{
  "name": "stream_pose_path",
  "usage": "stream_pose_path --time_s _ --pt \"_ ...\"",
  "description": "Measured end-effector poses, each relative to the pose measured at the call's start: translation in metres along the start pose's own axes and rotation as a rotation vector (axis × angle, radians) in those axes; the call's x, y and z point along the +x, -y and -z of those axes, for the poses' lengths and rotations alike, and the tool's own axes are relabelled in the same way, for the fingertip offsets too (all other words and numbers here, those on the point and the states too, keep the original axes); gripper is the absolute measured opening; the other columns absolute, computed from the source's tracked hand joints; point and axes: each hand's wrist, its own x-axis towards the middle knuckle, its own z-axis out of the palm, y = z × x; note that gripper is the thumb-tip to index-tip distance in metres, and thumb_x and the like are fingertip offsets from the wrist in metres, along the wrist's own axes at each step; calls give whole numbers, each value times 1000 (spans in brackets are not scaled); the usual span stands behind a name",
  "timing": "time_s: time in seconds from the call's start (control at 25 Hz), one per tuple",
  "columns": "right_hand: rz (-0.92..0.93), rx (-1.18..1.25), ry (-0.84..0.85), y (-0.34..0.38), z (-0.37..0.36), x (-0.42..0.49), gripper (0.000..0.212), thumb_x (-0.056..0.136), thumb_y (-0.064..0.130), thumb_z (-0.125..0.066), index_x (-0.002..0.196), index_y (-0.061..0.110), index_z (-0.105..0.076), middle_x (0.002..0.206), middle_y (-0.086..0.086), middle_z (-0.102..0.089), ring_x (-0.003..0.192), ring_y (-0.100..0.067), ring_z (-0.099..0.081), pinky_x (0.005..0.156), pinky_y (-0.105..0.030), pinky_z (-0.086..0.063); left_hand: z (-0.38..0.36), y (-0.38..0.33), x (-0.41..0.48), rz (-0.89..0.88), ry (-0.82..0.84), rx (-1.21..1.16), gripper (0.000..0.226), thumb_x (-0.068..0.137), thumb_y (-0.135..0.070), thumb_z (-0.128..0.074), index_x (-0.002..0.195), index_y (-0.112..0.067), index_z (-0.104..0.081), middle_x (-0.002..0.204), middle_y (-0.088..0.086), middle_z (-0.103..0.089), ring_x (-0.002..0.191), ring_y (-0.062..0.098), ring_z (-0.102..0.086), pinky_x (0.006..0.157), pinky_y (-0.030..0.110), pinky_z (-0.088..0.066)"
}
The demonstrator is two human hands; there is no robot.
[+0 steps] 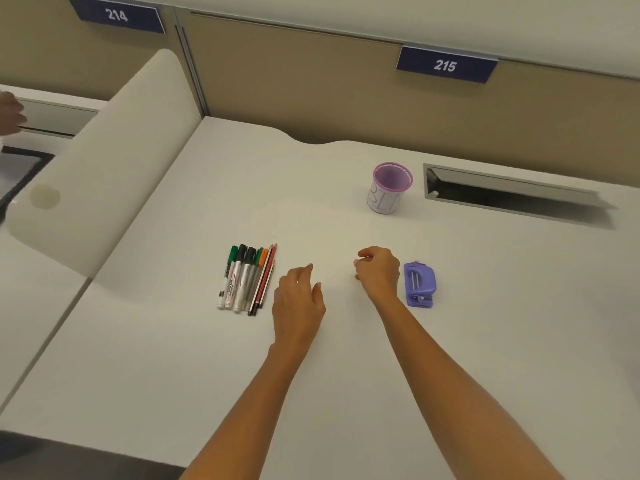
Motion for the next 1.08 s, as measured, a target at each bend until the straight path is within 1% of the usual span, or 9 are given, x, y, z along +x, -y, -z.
stream_pose_path --time_s 0.12,0.2,0.32,0.48,0.68,0.8,0.92,1.0,1.08 --pt "76 -136 -64 -15 39 19 26 89 7 -57 112 12 -70 110 -8 -72 100 -27 -66 80 -36 -56 -30 -28 -13 74 196 -46 41 93 -36 -55 129 -17 -54 124 2 -62 108 18 -61 89 32 -51" --pt "133 -283 -53 -29 62 32 26 90 13 -58 113 15 -70 115 -9 -68 113 -28 -55 87 -38 -52 -48 -46 -23 124 311 -56 44 87 -44 -61 123 -18 -57 115 0 -66 99 17 -65 81 29 -50" --pt "132 -393 30 -53 91 50 29 92 18 -56 120 19 -66 122 -12 -58 117 -31 -48 94 -43 -50 -75 -80 -35 162 419 -52 53 79 -53 -66 119 -20 -58 107 -2 -67 95 17 -64 73 26 -45" --pt "163 -347 307 -76 118 58 46 88 6 -55 132 19 -57 131 -12 -57 119 -31 -53 94 -38 -51 -107 -122 -40 149 457 5 50 79 -50 -68 112 -15 -58 104 0 -65 91 19 -62 69 25 -40" --pt "116 -275 297 -104 133 52 48 84 10 -63 130 15 -52 129 -15 -52 111 -29 -58 84 -30 -47 -133 -153 -44 241 374 -25 28 82 -39 -67 88 -16 -53 94 3 -67 71 15 -53 52 20 -34" --pt "37 -234 267 -121 152 60 52 81 19 -69 128 5 -54 127 -15 -58 112 -30 -59 90 -35 -48 -146 -168 -47 326 323 -88 31 81 -39 -67 97 -14 -57 99 3 -59 77 18 -55 61 27 -39" --pt "-50 -100 214 -142 180 70 39 79 21 -71 107 -6 -65 105 -20 -69 96 -32 -64 86 -40 -51 -168 -193 -45 354 300 -166 40 83 -39 -65 112 -13 -58 111 9 -54 83 22 -55 71 29 -41" --pt "-84 -6 205 -153 196 75 18 79 19 -70 83 2 -68 85 -14 -68 79 -27 -58 73 -37 -49 -182 -209 -40 375 295 -230 40 84 -35 -64 117 -14 -59 115 10 -59 92 24 -59 76 30 -46" --pt "-94 77 183 -162 212 81 12 80 18 -69 81 6 -71 83 -11 -68 76 -24 -56 69 -32 -44 -194 -223 -35 390 275 -281 38 86 -29 -62 120 -14 -59 117 10 -62 101 26 -60 82 33 -48"
